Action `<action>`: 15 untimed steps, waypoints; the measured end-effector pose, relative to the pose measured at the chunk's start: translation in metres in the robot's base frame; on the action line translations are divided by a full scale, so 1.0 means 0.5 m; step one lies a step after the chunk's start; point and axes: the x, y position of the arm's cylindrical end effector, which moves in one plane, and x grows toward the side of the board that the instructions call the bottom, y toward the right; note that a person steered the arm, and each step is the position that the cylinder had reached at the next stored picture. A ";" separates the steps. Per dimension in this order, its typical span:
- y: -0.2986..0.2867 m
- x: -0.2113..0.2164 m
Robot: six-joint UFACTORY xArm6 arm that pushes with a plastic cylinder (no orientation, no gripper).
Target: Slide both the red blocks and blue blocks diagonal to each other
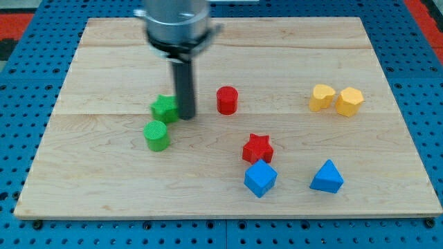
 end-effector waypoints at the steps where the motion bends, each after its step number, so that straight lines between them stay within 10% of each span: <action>1: 0.047 -0.051; 3: 0.246 -0.105; 6: 0.421 0.211; 11: 0.153 0.240; 14: 0.194 -0.002; 15: 0.108 0.091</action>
